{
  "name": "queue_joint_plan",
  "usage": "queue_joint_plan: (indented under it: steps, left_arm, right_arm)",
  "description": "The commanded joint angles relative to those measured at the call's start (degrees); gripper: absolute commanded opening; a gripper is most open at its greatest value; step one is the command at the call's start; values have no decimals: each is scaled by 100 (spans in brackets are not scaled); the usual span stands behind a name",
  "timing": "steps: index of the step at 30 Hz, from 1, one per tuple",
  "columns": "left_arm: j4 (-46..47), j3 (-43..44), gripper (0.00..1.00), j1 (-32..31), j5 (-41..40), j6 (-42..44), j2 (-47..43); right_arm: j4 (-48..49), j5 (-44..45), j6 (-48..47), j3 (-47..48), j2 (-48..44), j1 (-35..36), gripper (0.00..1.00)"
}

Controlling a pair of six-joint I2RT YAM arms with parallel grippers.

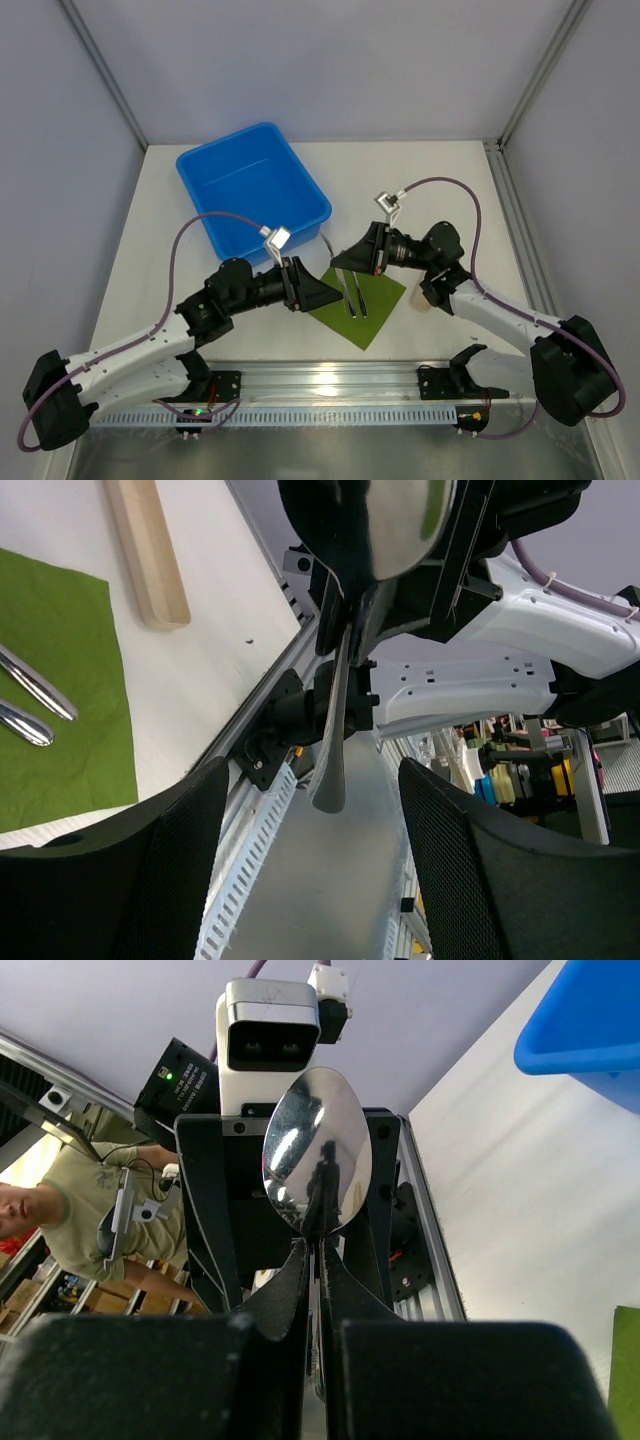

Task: Place the utensils on the paper napkin and roll it up
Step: Pick up the utensils from the container.

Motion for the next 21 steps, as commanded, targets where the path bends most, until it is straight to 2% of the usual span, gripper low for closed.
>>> queue_joint_plan:
  steps: [1, 9, 21]
  left_arm:
    - [531, 182, 70, -57, -115, 222, 176]
    - [400, 358, 55, -154, -237, 231, 432]
    - [-295, 577, 36, -154, -633, 187, 388]
  right_arm:
    - [570, -120, 172, 184, 82, 151, 4]
    - [624, 55, 172, 386, 284, 380, 4]
    - [88, 284, -188, 431, 328, 494, 4]
